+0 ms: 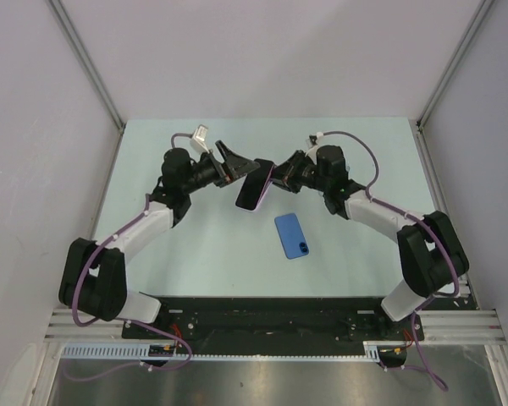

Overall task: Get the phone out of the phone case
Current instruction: Remove the phone case from the phone.

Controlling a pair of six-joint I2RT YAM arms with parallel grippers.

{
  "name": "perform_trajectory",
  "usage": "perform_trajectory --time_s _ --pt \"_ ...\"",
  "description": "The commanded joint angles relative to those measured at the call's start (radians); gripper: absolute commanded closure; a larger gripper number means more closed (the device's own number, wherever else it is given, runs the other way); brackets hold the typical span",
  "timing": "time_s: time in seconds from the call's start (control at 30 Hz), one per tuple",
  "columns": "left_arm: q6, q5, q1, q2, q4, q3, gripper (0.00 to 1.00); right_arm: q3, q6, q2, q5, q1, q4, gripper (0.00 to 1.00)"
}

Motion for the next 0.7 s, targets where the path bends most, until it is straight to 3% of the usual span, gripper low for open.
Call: perform_trajectory --time_s 0.0,0.23,0.37,0.4,0.53,0.67 --pt "0.156 -0.165 0.013 -0.045 -0.219 0.105 0.00 0.166 -0.191 0.063 0.104 -0.017 -0.342 1.00" --pt "0.299 -0.330 -0.023 0.036 -0.526 0.234 0.01 0.486 -0.392 0.267 0.263 0.014 -0.759 1.00" --pt "0.357 -0.379 -0.040 0.106 -0.649 0.303 0.09 0.694 -0.475 0.389 0.371 0.043 -0.945 1.00" --pt "0.368 -0.386 -0.048 0.126 -0.695 0.322 0.10 0.813 -0.498 0.453 0.429 0.061 -0.994 1.00" --pt "0.379 -0.374 -0.056 0.195 -0.753 0.380 0.12 1.106 -0.581 0.628 0.536 0.086 -1.281 1.00" --pt "0.345 -0.391 -0.034 0.229 -0.809 0.379 0.14 1.274 -0.613 0.757 0.576 0.094 -1.397 1.00"
